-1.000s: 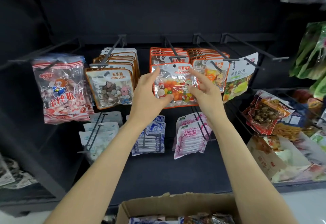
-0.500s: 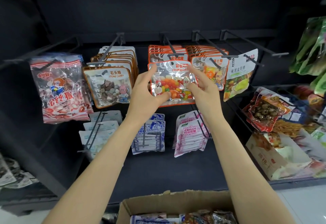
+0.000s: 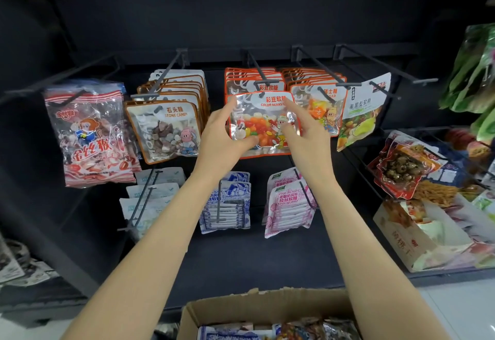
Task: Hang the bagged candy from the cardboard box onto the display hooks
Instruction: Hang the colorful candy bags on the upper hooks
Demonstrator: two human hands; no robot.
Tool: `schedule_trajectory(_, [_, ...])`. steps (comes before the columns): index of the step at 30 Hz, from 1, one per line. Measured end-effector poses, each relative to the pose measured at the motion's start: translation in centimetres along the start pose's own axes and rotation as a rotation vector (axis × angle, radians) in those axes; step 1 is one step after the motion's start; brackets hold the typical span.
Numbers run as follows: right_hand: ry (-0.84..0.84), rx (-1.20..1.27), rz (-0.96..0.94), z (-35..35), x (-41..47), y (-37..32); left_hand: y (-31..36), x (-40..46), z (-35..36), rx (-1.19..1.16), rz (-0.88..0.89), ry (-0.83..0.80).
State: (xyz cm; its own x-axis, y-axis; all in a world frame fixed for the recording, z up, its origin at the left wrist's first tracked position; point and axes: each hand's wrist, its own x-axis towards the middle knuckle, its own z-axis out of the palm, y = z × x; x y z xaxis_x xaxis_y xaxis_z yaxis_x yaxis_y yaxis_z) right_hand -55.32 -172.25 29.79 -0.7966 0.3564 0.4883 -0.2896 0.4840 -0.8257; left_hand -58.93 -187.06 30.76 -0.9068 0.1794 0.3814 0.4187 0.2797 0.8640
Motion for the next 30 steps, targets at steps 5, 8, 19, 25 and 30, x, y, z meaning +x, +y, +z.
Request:
schedule_trajectory(5, [0.181, -0.878, -0.514, 2.2, 2.1, 2.0, -1.3, 3.5, 1.0, 0.362, 0.107, 0.055])
schedule_trajectory(8, [0.006, -1.072, -0.549, 3.9, 3.9, 3.1, -2.5, 5.9, 1.8, 0.466, 0.11, 0.101])
schedule_trajectory(19, [0.042, -1.055, -0.583, 4.4, 3.3, 3.7, -2.7, 4.2, 3.4, 0.394, 0.079, 0.093])
schedule_trajectory(25, [0.053, -0.497, -0.457, 0.2, -7.5, 6.7, -4.8, -7.1, 2.9, 0.294, 0.273, 0.206])
schedule_trajectory(30, [-0.319, -0.448, 0.105, -2.8, -18.5, 14.0, -11.9, -16.2, 4.3, 0.395, 0.178, -0.049])
